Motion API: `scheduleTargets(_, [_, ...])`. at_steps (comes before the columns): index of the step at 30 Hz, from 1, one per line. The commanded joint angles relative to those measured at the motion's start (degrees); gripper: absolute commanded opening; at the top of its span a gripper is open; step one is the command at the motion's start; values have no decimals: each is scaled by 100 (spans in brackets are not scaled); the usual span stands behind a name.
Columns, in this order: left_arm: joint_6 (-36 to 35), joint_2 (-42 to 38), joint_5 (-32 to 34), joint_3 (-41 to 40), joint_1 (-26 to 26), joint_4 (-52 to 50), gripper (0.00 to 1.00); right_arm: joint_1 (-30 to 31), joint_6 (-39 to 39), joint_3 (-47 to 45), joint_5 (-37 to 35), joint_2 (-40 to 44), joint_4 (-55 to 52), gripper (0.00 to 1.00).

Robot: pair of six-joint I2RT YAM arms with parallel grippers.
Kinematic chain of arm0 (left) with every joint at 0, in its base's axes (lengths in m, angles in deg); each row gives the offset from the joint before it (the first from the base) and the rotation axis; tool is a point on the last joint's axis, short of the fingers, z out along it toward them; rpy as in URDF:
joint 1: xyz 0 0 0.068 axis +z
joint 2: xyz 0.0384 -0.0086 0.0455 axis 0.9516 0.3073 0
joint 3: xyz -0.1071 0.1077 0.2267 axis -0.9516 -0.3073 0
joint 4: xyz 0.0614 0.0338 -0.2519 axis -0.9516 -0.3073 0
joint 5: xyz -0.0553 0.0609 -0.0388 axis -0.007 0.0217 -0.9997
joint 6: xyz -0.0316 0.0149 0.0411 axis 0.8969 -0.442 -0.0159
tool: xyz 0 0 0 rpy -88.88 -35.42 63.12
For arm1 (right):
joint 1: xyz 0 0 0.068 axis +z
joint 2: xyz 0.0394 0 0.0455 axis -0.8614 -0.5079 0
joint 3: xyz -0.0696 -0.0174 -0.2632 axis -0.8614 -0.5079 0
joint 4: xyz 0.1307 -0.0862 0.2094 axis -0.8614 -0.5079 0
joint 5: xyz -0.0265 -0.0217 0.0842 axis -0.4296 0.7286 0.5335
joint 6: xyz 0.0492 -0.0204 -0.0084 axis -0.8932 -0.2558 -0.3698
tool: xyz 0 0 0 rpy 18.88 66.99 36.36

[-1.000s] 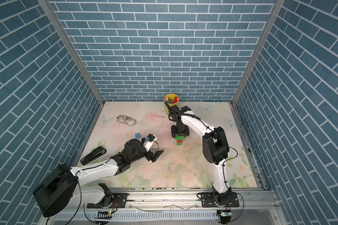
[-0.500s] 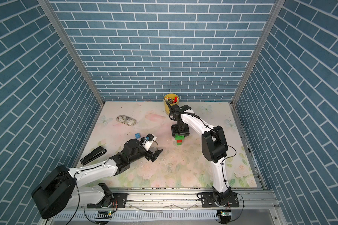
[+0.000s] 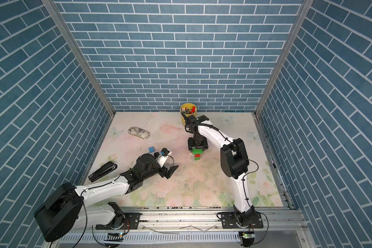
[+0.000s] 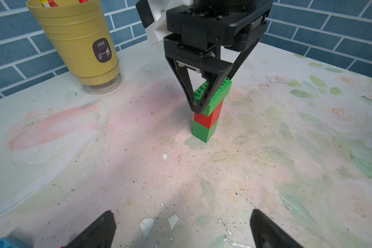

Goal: Assemble a spoon with lego
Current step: Assemble the lego brick with the lego brick.

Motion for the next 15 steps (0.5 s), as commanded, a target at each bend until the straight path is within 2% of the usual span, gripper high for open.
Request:
scheduleTargets(1, [-42,-202,90,-42,-41,-165,99,18,-93,-248,158,-351,-164,76])
scheduleTargets(6, [-58,-308,188,-32,-36,-310,99,9,-102,-157,247,-182,-121,87])
scheduleTargets(9, [-40,-291,183,23,-43,-383,99,9,-100,-174,245,-106,-104,89])
scheduleTargets(15, [4,-300,218,56,-33,-498,99,15,-126,-422,736,73,73,90])
